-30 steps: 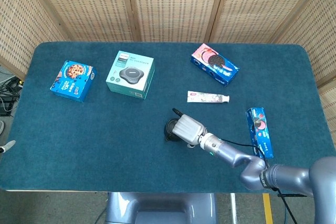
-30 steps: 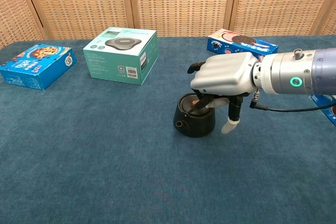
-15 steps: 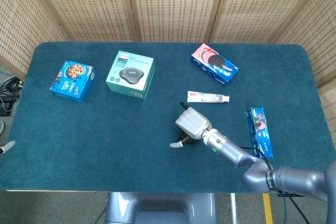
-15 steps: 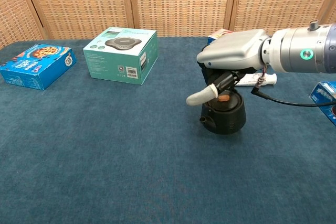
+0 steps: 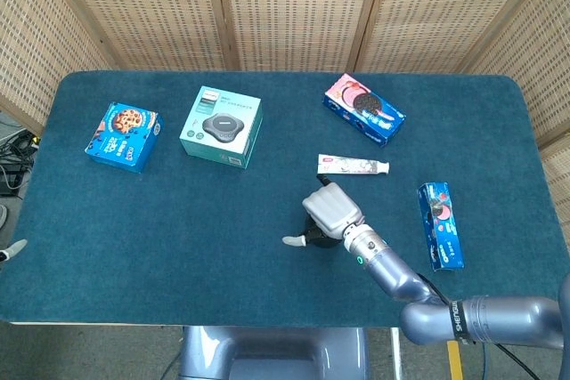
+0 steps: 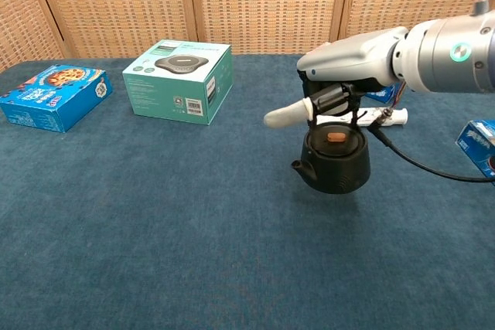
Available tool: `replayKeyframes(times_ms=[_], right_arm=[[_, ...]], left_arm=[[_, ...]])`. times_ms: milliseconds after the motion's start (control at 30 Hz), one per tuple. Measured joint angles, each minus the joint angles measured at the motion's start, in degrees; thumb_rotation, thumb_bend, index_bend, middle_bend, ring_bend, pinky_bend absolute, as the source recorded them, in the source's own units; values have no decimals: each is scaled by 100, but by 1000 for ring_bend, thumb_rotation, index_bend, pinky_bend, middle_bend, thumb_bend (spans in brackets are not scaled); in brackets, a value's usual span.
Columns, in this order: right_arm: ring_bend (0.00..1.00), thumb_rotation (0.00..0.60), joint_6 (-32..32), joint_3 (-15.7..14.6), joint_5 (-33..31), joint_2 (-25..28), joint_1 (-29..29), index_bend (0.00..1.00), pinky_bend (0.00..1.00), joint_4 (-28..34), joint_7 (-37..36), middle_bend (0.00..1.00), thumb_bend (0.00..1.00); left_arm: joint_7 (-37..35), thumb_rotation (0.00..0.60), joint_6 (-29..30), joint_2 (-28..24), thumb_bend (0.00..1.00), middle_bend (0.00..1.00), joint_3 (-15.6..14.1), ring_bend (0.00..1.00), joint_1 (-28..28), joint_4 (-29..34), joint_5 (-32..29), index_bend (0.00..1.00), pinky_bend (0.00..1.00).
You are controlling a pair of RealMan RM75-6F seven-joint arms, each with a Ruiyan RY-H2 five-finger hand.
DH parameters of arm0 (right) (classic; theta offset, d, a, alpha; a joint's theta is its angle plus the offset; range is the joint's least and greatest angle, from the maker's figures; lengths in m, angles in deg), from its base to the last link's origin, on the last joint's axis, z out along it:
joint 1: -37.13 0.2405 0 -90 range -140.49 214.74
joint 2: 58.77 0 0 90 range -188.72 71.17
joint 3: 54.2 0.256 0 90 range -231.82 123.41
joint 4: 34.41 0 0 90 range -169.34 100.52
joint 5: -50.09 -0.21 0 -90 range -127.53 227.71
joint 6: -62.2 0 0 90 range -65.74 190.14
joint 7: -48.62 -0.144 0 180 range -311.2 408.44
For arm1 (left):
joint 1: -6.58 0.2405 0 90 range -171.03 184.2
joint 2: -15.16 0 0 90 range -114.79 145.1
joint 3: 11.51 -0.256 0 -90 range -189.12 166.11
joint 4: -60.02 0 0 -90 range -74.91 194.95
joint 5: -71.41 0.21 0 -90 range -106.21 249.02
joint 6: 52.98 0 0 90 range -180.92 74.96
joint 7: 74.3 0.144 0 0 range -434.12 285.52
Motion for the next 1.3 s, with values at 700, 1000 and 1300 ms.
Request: replayKeyframes(times_ms=[700,1000,1300], right_arm=[[992,600,-383,9,419,-63,-53,1000,413,107,-395,1000,914],[991,600,-656,-12,423,-151,-100,1000,652,132,-280,1000,914],[997,600,-630,-34,309,-138,-89,1000,884,159,-244,1000,917]], left_arm=[[7,600,36,2,0,0,-11,0,17,0,21,0,0],[-16,600,52,0,0,0,-17,0,25,-7,43,0,0],[-21,600,57,0,0,0,-19,0,28,-11,46,0,0]])
